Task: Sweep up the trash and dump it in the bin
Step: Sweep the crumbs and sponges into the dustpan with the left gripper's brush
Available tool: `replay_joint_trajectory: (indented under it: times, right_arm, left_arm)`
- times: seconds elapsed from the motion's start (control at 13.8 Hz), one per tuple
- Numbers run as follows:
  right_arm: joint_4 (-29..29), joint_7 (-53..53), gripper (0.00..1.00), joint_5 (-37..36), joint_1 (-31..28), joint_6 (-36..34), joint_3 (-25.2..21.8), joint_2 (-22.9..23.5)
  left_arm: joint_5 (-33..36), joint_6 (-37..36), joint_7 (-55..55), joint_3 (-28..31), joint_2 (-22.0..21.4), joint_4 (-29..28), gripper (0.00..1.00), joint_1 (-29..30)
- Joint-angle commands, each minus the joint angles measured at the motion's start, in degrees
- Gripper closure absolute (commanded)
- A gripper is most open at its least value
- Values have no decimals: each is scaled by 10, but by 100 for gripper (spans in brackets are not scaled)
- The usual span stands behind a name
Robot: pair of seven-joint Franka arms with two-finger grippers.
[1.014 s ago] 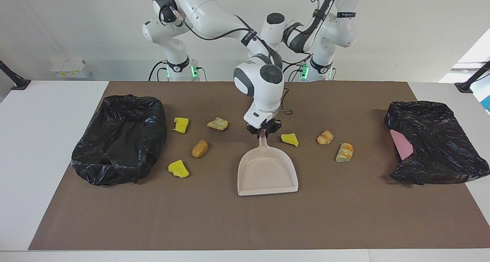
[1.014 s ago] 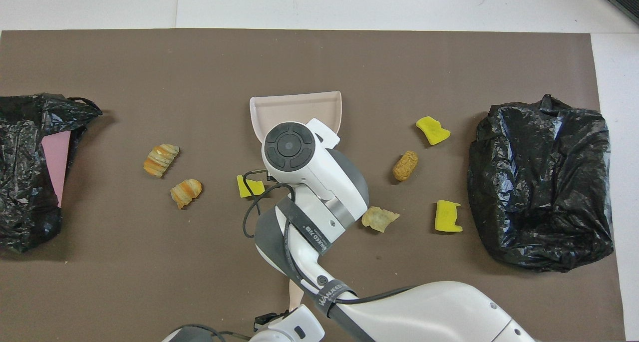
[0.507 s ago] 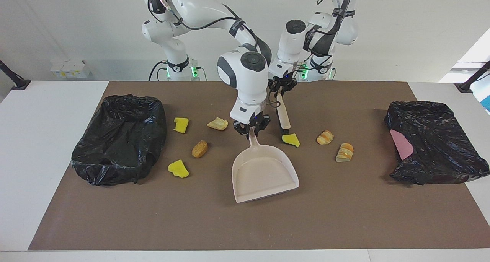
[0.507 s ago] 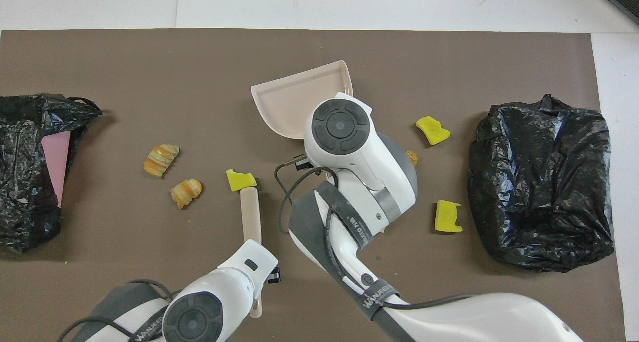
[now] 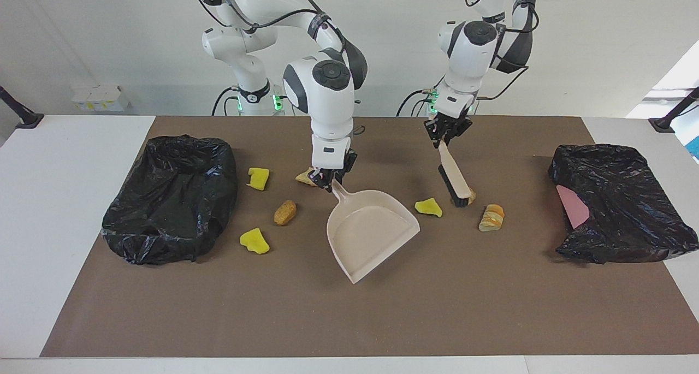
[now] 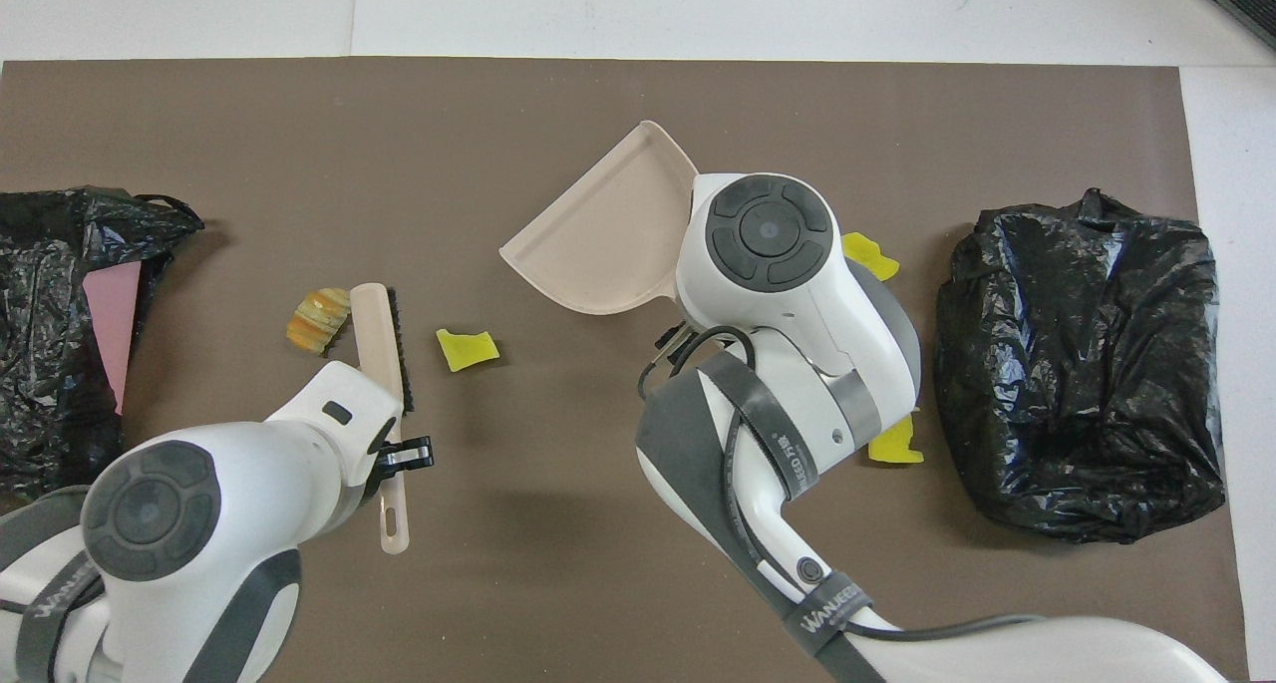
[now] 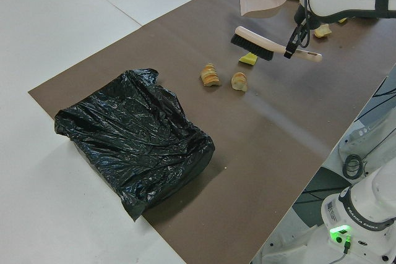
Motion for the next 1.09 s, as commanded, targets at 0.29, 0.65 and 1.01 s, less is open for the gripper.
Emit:
replay_joint_trajectory:
  times: [0.29,0.65,1.01]
  right_arm:
    - [-21,-220,100,-38,-7,6,5,-1]
    - [-20,-319,100,-77,-1,15,6,23]
    - [-25,-360,100,-83,9,26,7,32]
  left_arm:
    - [7,-3,163,-6,20,9,100,173]
    - [7,48,216,-6,83,2,100,225]
    - [5,101,215,-11,117,-13,100,191]
